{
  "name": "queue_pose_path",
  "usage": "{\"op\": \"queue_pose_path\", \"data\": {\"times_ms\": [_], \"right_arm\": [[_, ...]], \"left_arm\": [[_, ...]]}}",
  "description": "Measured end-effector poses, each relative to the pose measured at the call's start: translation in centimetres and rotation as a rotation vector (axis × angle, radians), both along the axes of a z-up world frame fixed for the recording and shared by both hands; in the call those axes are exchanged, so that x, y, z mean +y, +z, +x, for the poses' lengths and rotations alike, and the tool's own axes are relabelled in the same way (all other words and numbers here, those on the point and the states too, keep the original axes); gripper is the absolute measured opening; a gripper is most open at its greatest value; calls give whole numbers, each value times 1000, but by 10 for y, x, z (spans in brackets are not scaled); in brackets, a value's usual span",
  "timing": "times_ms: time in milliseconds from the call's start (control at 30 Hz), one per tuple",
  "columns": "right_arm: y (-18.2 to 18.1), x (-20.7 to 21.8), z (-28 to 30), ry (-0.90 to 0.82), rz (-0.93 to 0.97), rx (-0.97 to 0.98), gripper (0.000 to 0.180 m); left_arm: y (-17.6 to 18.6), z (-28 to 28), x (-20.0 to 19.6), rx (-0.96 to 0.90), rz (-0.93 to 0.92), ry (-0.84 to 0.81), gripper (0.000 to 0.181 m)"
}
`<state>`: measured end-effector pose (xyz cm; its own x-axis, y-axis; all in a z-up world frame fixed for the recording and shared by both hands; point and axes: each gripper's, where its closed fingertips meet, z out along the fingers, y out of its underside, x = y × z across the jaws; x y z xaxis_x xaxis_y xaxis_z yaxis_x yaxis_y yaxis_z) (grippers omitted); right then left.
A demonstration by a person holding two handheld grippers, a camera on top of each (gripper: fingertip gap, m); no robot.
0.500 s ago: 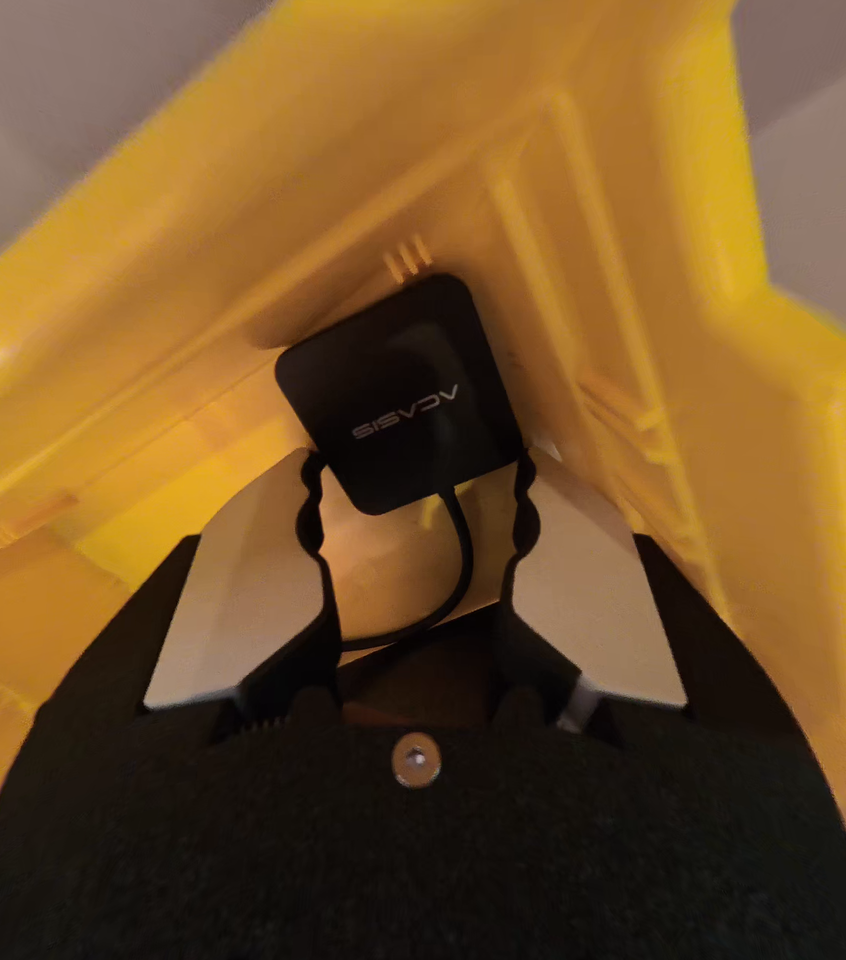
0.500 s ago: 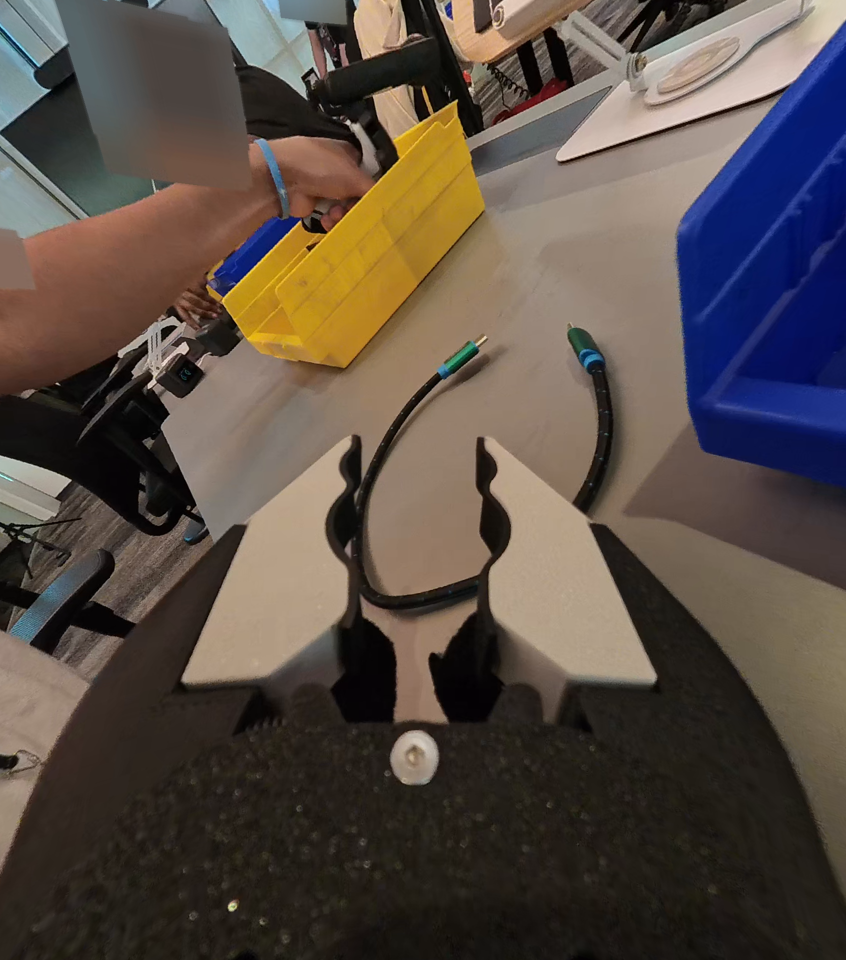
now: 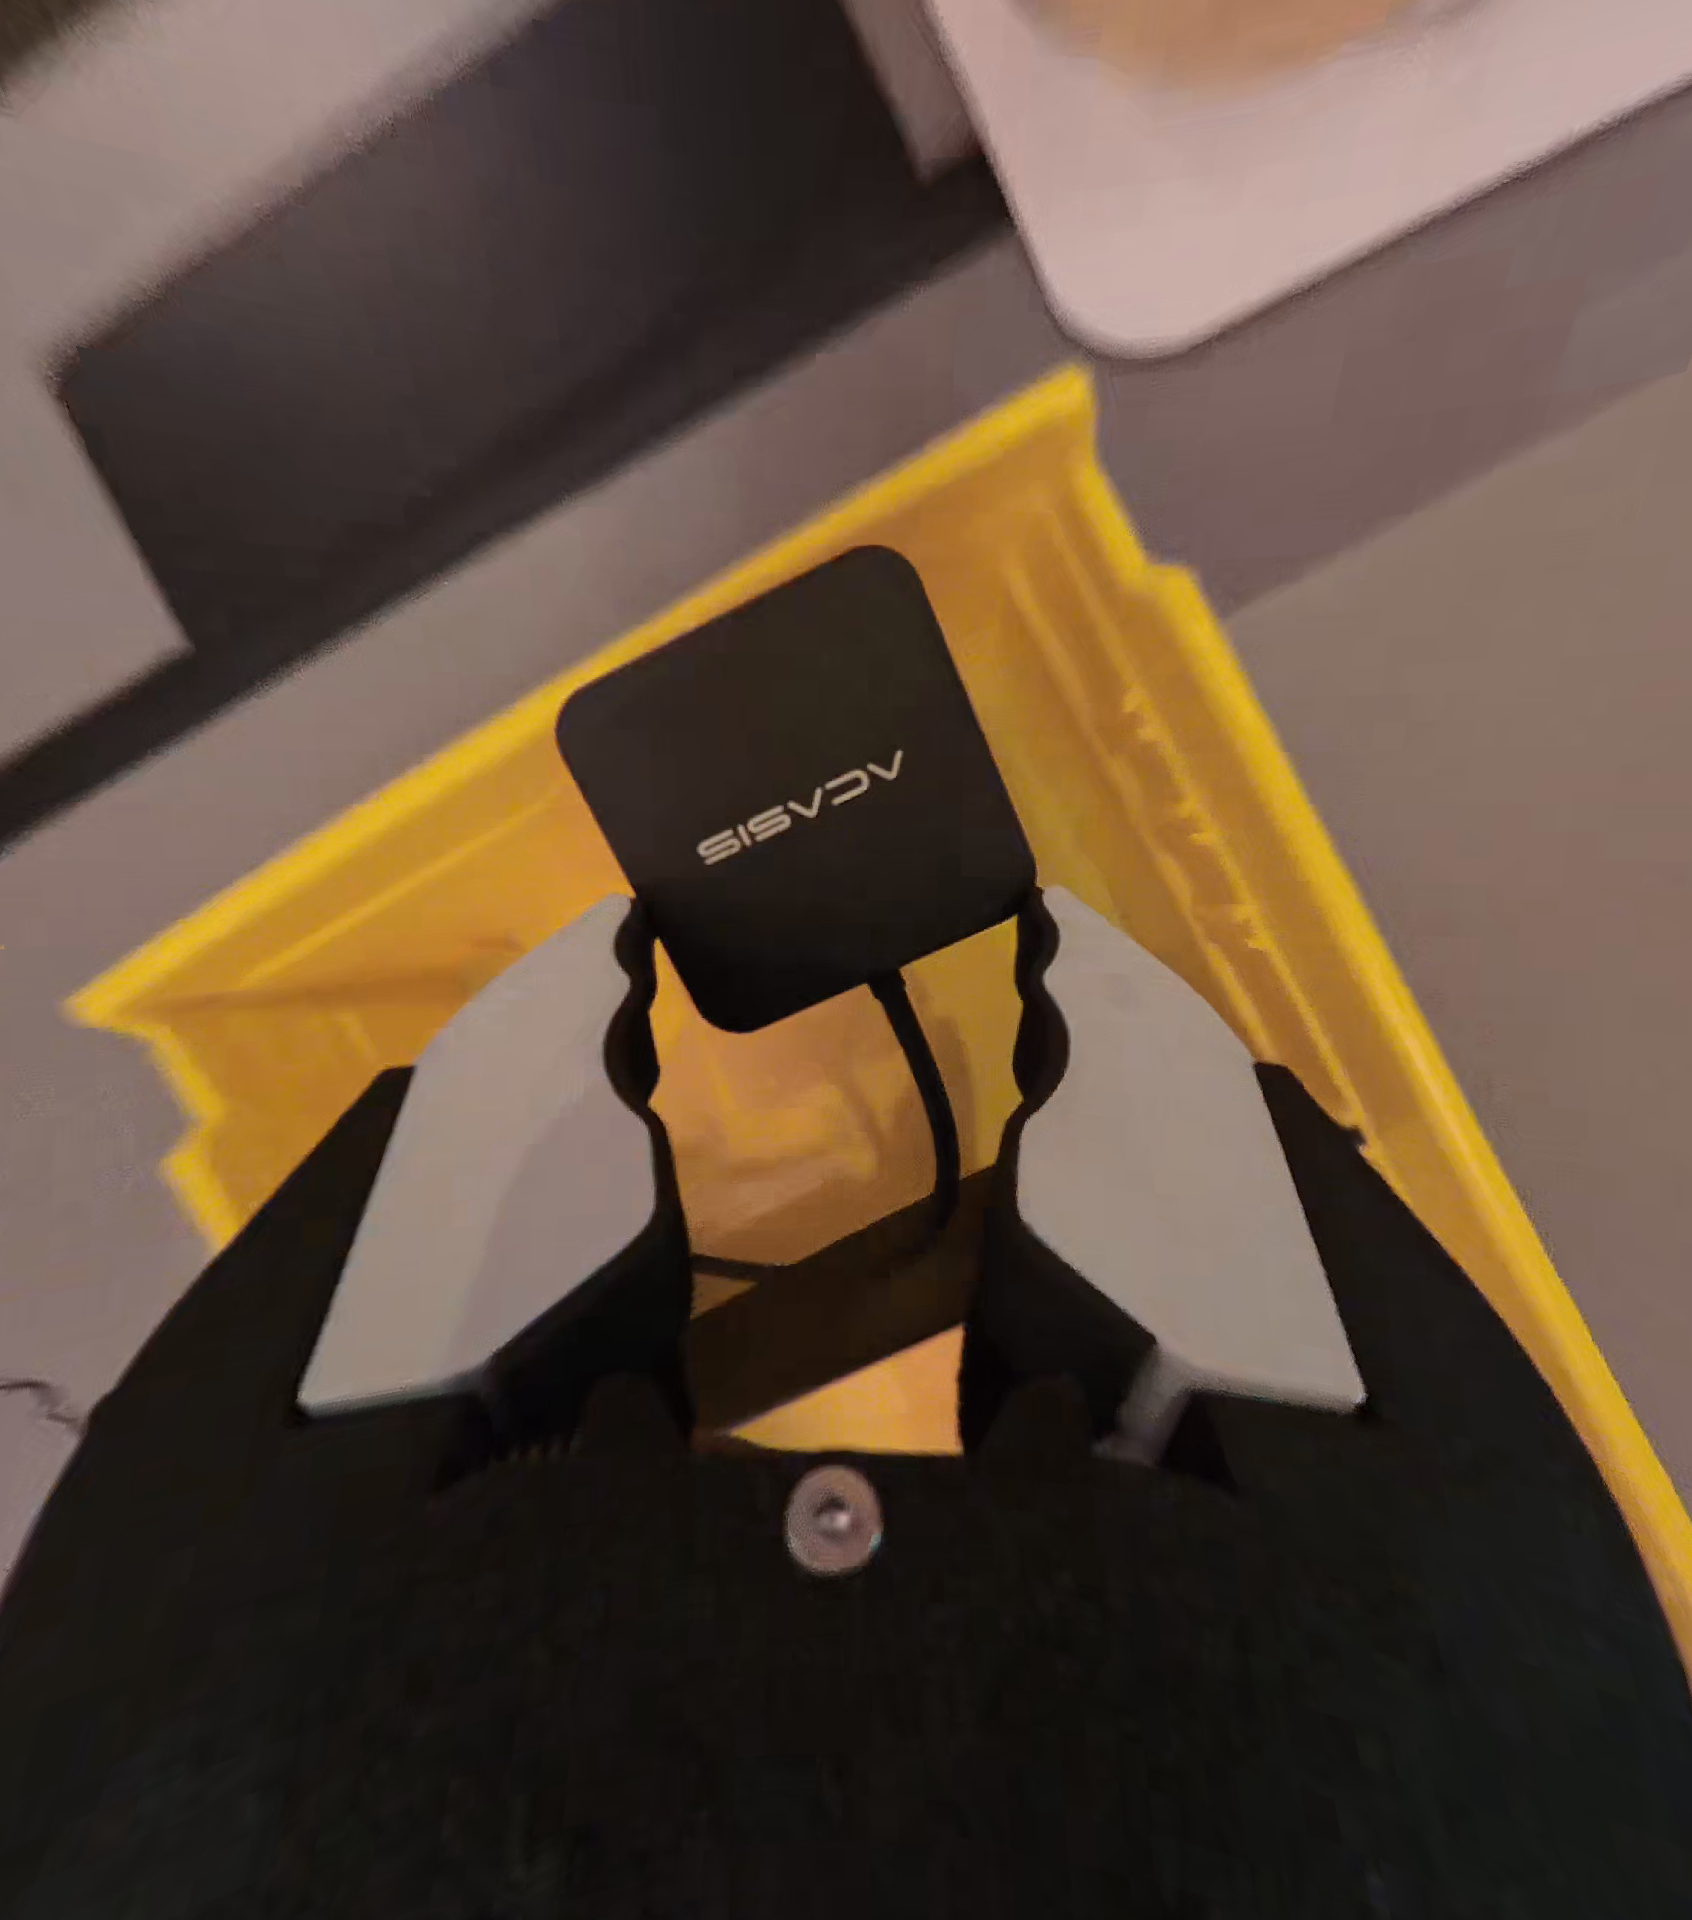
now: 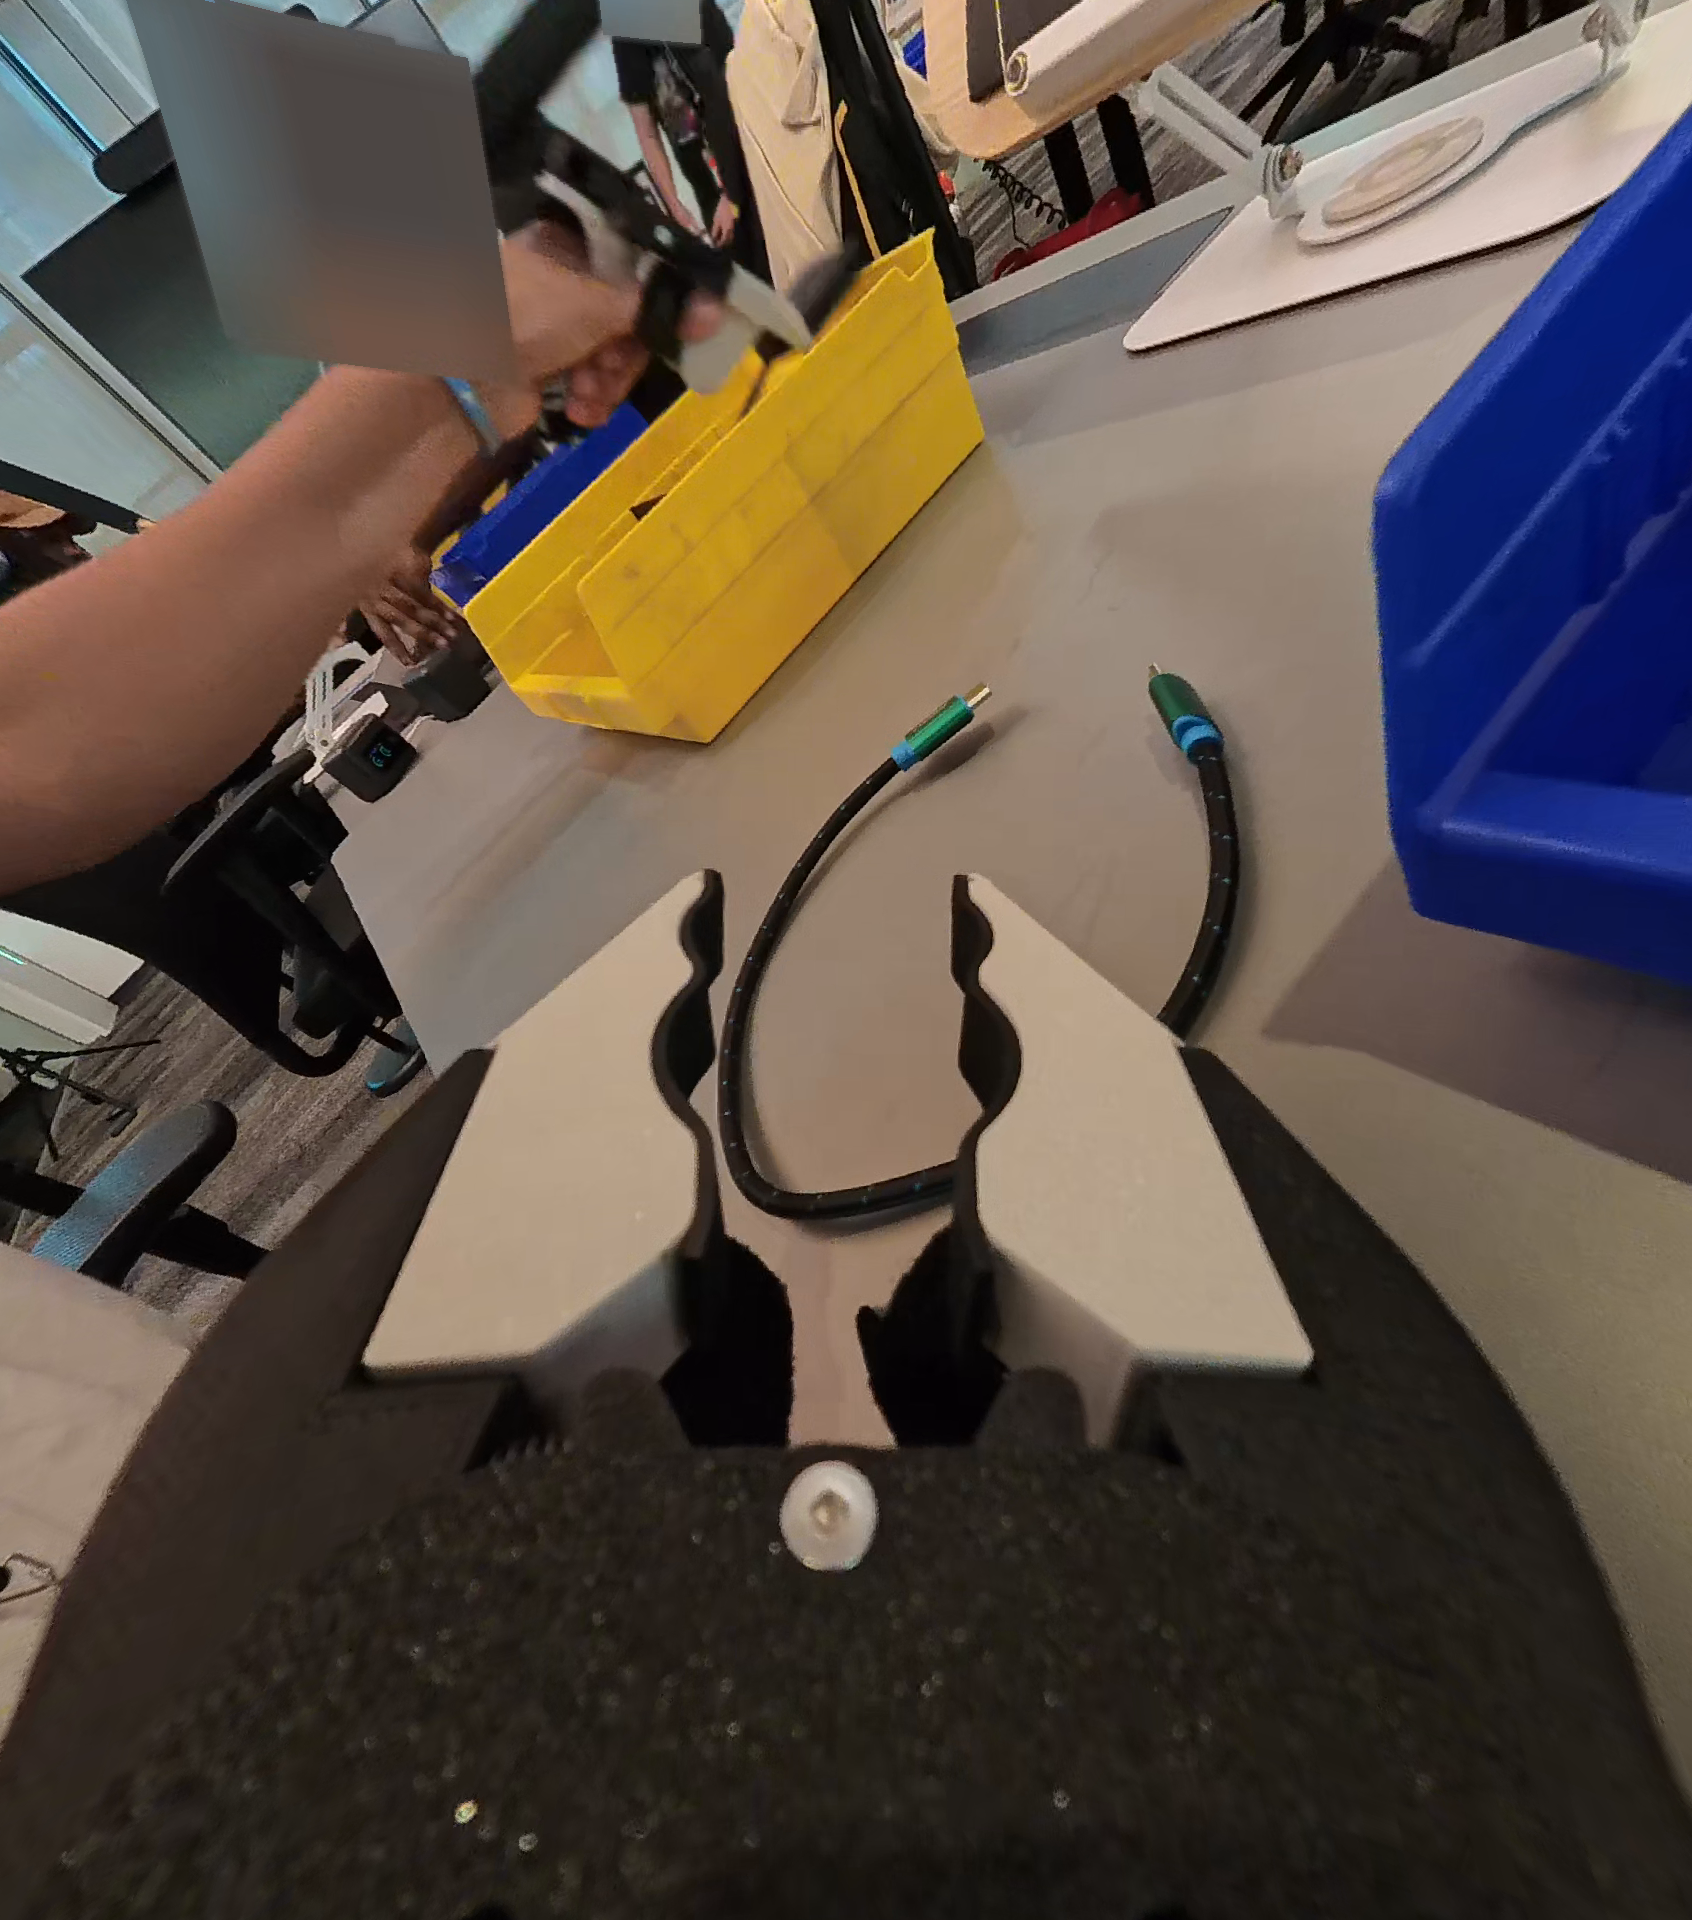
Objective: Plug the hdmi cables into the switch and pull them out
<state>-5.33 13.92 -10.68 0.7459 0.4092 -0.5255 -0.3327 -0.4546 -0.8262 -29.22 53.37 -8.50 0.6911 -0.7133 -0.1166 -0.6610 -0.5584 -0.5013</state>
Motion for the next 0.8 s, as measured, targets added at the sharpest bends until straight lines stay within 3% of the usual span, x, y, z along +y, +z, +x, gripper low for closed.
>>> {"op": "queue_pose_path", "data": {"times_ms": [133,300,433,600,700,800], "right_arm": [[6,5,-3,4,16,-35,44],[42,21,-23,65,89,-68,44],[94,40,-57,183,195,-120,44],[144,53,-93,315,379,-208,45],[158,47,-111,462,375,-27,62],[164,37,-122,553,340,153,77]], "left_arm": [[96,5,-23,-156,321,-190,67],[168,32,-116,-328,522,-502,67],[164,65,-208,-491,373,-758,67],[135,92,-309,-699,22,-1044,66],[120,99,-348,-760,-135,-1158,66],[107,108,-363,-755,-166,-1199,66]]}}
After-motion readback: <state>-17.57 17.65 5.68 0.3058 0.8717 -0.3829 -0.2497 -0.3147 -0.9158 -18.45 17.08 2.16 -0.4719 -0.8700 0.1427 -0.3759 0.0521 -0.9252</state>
